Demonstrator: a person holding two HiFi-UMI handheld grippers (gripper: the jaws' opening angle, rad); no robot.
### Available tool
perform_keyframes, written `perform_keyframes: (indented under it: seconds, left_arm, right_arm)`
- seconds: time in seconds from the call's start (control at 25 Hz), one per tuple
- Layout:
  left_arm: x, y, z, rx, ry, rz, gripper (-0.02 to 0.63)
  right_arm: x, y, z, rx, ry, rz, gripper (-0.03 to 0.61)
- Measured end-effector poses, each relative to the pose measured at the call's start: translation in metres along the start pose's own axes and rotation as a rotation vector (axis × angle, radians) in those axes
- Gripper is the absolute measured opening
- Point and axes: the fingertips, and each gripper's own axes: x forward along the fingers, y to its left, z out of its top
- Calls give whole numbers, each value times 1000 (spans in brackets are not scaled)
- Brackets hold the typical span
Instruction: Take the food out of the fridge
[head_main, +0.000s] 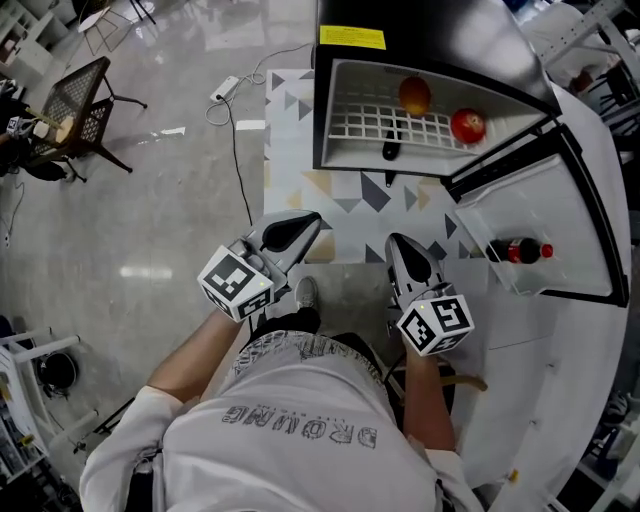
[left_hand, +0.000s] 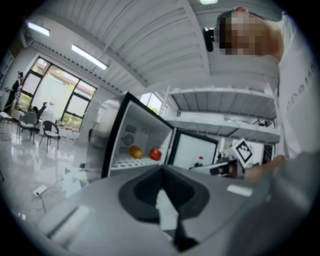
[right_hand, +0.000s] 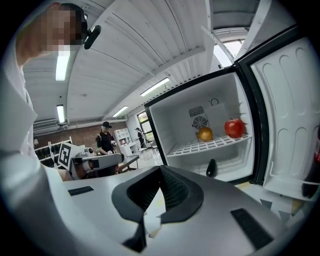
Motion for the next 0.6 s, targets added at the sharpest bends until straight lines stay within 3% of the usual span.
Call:
perform_keyframes:
  seconds: [0.6]
  left_arm:
    - [33, 32, -1, -2, 37, -40, 6]
  right_arm:
    - [43, -50, -5, 19, 5, -91, -8]
